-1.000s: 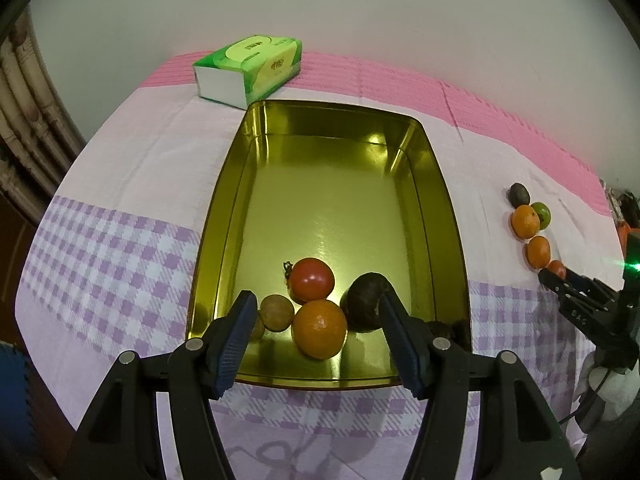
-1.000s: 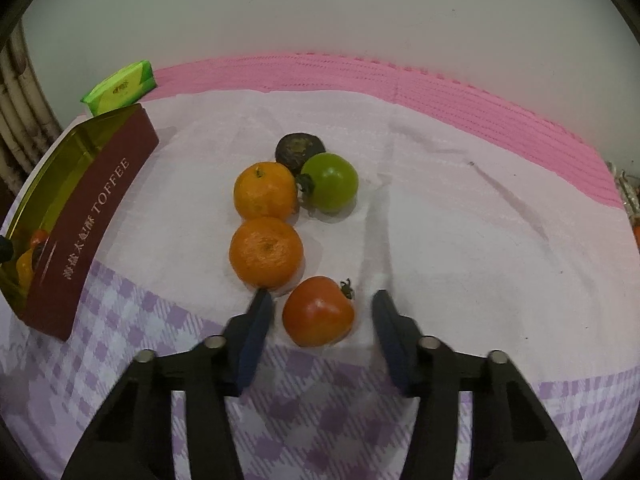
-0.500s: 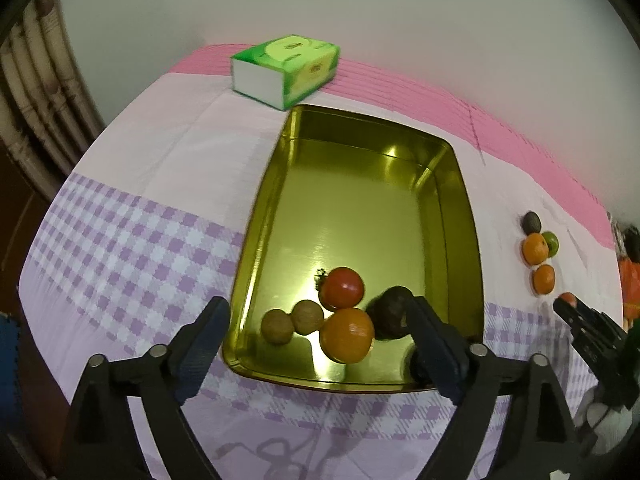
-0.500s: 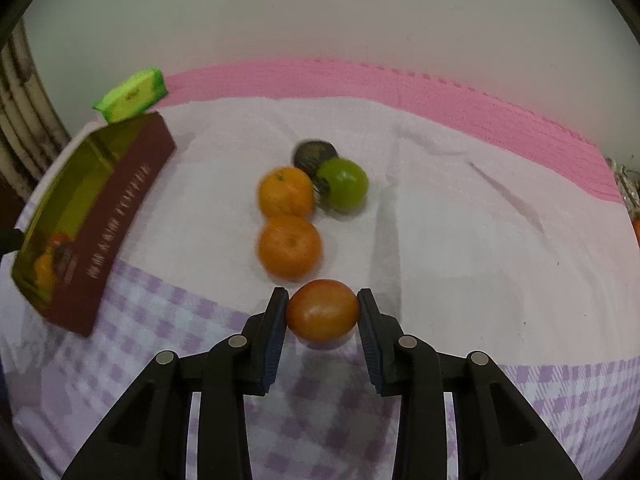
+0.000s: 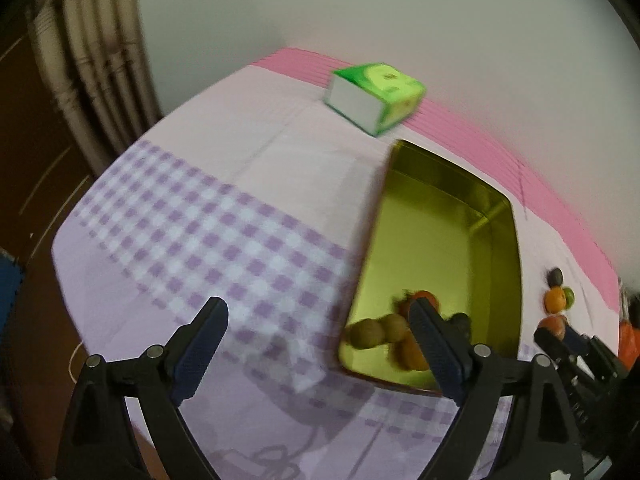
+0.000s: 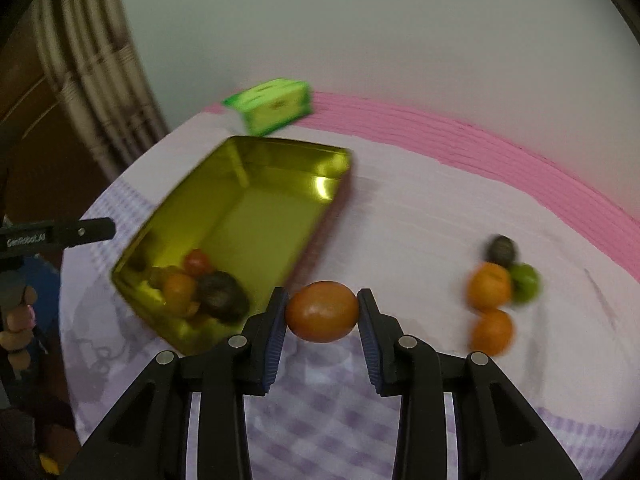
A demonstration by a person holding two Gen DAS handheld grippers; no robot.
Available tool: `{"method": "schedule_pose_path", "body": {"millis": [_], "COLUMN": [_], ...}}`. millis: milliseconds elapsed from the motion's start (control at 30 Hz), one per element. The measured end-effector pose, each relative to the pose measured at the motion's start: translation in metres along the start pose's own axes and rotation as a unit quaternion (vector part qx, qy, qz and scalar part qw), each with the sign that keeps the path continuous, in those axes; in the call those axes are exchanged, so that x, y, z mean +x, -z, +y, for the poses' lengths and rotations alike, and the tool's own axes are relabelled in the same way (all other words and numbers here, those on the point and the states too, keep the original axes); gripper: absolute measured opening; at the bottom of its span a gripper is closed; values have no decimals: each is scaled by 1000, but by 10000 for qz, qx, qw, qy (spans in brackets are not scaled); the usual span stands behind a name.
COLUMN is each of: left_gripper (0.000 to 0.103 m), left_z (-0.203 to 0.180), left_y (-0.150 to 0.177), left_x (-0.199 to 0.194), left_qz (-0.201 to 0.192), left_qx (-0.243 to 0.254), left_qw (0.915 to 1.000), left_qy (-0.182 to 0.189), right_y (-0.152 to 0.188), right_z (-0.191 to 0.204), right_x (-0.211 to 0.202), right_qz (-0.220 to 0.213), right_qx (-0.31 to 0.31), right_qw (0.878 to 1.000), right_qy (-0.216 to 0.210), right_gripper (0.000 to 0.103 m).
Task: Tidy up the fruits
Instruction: 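Carry the red tomato with the right gripper over the tin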
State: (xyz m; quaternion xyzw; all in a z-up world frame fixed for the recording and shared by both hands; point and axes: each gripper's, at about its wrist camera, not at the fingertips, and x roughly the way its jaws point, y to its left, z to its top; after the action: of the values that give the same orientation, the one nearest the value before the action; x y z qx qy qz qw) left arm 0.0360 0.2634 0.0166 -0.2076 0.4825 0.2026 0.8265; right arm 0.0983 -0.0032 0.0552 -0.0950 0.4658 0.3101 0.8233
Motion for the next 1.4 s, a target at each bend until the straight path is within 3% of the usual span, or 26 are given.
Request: {"method": "schedule_pose_path", "body": {"millis": [400, 1400], "left_gripper": [90, 90], "left_z": [45, 41], "left_y": [6, 9], "left_x": [-9, 2], "left_qz": [-30, 68], "left_qx": [-536, -439], "left_qw": [9984, 9988], "left_qy": [-166, -184], "right_y": [0, 3], "right_z": [46, 54], "right_x": [37, 50], "right_qz": [365, 553], "right_qx": [-468, -647], "right_qw": [9979, 9960], "right_qy": [-254, -257], "right_gripper": [36, 37]}}
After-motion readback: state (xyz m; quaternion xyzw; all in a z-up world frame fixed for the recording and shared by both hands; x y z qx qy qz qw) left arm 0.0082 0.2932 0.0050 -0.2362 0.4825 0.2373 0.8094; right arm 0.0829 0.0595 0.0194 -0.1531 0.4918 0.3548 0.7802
